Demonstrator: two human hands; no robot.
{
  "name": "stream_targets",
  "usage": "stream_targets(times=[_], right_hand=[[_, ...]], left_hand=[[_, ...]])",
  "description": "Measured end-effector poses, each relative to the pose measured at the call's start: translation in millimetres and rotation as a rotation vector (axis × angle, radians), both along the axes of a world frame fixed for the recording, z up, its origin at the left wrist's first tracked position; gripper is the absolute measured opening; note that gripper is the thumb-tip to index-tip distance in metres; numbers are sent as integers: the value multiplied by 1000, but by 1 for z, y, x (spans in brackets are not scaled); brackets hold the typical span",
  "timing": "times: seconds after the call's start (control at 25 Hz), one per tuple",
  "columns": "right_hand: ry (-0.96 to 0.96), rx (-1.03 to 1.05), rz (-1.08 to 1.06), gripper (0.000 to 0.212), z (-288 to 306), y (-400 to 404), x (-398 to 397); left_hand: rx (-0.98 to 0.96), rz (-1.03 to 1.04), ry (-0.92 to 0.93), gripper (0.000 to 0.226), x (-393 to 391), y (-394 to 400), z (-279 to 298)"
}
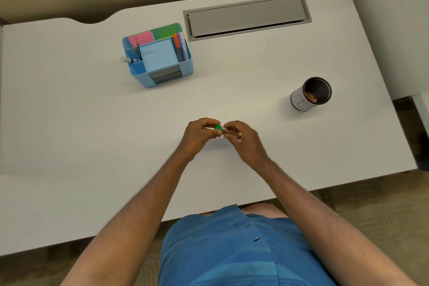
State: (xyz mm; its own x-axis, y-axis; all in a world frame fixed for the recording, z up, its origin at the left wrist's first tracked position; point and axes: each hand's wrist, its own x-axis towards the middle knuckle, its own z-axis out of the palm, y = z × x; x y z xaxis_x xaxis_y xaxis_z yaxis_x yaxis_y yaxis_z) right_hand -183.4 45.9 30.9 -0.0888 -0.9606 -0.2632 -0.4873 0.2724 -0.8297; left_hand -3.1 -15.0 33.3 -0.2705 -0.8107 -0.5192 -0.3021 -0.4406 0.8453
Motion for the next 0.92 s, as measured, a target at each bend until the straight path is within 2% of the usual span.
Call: stream_targets(times=[0.16, 0.52, 0.64, 0.92], right_hand=[[-18, -22, 55, 34, 7, 3, -2], [-151, 60, -23, 25, 21, 6, -9], [-165, 43, -52, 26, 23, 5, -9], [-150, 54, -20, 28, 24, 6, -8]], left_hand=[[44, 11, 60, 32, -1, 5, 8], [25, -52, 79, 27, -4, 6, 25], [-38, -27, 46, 26, -8, 9, 29], [-17, -42, 55, 26, -1, 10, 31]])
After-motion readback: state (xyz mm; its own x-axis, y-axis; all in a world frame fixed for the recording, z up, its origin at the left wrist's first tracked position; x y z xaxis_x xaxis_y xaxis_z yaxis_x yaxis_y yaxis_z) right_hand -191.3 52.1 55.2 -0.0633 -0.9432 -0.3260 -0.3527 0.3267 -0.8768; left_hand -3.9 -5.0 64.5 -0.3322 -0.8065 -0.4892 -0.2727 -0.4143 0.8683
